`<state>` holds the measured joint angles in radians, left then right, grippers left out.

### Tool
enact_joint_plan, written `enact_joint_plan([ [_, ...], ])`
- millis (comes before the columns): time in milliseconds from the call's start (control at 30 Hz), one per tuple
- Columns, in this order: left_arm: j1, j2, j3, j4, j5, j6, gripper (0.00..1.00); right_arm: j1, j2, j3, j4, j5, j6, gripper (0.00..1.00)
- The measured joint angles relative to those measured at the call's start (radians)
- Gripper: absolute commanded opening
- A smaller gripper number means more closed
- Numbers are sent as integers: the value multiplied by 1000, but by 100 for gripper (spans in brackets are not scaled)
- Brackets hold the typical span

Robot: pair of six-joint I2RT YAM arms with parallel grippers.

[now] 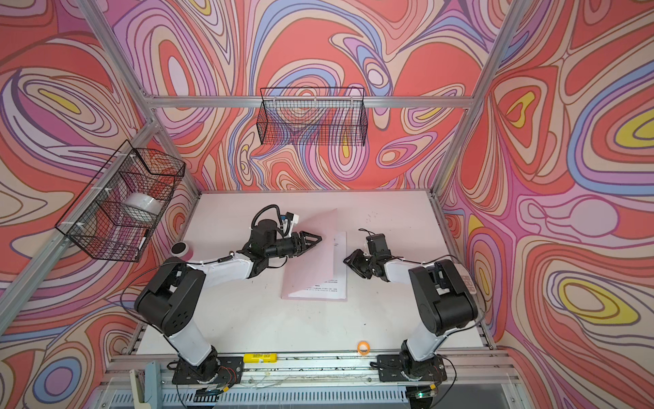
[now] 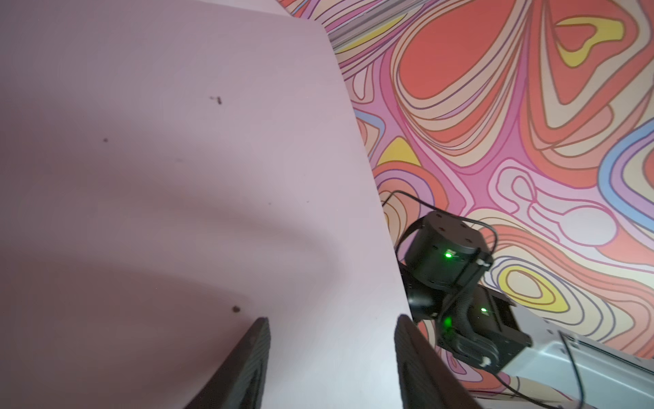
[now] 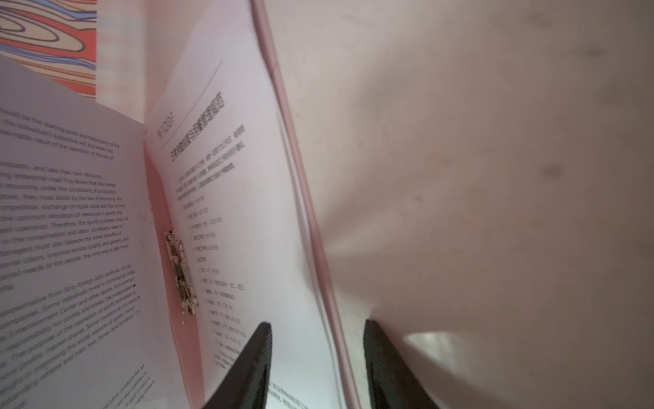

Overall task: Put the files into the folder
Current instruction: 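Fold the pink folder cover closed over the sheets with the left gripper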

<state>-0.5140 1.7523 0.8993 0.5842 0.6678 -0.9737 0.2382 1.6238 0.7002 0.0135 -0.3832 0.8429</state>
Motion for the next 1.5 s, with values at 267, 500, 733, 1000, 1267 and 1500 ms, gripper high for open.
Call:
enact_joint_plan([
  [267, -39, 120, -12, 19, -97, 66, 52, -28, -222, 28, -224, 190, -43, 45],
  [500, -56, 194, -39, 26, -207, 123, 50, -20, -244, 92, -246, 148, -74, 43],
  [733, -63, 205, -49, 77, -271, 143, 51, 153, -99, 190, -222, 93, -95, 43],
  [1000, -63, 157, -93, 91, -323, 172, 52, 237, 114, 234, -136, 33, -89, 42],
  [1267, -62, 60, -118, 13, -372, 222, 53, 239, 204, 251, -59, 0, -81, 41],
  [1500, -62, -74, -140, -91, -421, 275, 56, 239, 206, 248, -25, -11, -63, 41],
])
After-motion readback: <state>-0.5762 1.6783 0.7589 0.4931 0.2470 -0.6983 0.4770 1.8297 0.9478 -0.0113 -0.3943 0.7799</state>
